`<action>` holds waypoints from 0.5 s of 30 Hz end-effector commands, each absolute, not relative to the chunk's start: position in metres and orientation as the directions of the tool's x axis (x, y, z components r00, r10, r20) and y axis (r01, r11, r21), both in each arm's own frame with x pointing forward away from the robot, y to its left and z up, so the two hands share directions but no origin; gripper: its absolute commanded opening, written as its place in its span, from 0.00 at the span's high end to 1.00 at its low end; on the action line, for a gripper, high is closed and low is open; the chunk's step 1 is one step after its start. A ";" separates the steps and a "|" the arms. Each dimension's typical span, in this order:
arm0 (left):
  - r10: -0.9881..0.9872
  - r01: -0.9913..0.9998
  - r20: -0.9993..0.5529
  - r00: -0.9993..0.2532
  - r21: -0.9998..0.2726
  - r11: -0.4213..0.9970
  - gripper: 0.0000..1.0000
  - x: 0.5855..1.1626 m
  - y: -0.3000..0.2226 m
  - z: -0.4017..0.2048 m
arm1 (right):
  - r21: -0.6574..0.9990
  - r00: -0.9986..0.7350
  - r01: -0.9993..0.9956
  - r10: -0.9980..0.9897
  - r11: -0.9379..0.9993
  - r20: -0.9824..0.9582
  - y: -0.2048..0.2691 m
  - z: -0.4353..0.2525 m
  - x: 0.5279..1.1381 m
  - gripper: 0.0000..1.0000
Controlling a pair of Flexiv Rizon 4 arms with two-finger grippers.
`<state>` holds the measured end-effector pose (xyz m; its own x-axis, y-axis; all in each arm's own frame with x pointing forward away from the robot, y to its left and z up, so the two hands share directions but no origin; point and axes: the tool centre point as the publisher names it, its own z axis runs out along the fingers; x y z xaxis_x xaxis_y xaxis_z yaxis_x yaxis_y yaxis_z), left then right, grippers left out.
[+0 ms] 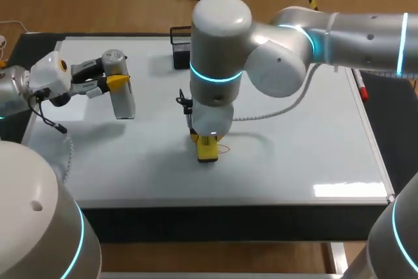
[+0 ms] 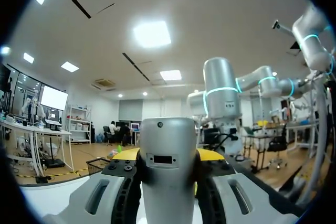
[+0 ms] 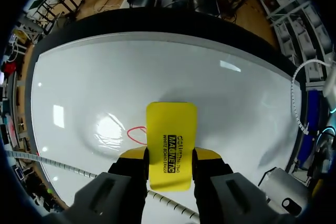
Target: Pick up the inspection probe, press it on each red-marked spot on the whiteboard one by one, put down the probe, pick up the eraser, and wipe off all the red marks.
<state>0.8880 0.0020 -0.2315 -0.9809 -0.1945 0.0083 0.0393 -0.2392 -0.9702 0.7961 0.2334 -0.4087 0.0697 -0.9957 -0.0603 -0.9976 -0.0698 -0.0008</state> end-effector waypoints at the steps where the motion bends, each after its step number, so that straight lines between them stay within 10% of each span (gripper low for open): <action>1: -0.196 0.040 0.008 -0.980 -0.970 -0.239 1.00 0.887 0.002 -0.230 | 0.009 0.079 -0.997 -0.996 -0.079 -0.044 0.236 -0.418 0.798 1.00; 15: -0.196 0.040 0.008 -0.980 -0.970 -0.239 1.00 0.887 0.002 -0.230 | 0.026 0.085 -0.996 -0.996 -0.086 -0.031 0.230 -0.427 0.799 1.00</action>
